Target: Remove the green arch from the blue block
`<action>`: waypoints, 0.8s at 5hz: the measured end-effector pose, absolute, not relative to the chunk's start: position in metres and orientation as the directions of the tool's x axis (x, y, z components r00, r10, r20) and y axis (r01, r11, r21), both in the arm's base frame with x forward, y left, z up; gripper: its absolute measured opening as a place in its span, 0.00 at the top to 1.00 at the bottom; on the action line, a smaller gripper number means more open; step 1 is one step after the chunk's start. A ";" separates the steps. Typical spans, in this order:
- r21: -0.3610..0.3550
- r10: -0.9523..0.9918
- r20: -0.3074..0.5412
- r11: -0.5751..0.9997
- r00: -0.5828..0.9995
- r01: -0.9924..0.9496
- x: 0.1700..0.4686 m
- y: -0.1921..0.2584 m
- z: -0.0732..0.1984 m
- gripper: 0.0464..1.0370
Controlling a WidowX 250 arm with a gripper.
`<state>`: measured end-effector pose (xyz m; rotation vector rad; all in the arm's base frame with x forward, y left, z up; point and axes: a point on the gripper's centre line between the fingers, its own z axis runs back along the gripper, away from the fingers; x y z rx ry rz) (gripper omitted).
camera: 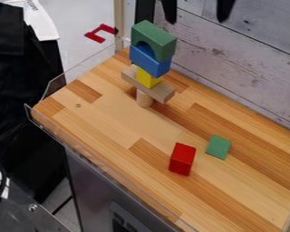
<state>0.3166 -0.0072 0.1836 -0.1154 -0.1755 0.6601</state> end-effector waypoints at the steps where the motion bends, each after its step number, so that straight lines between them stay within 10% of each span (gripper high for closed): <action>1: -0.172 0.761 0.128 0.649 0.636 -0.741 0.321 0.008 0.192 0.04; 4: -0.164 0.932 0.065 0.362 0.356 -0.918 0.329 0.029 0.166 0.04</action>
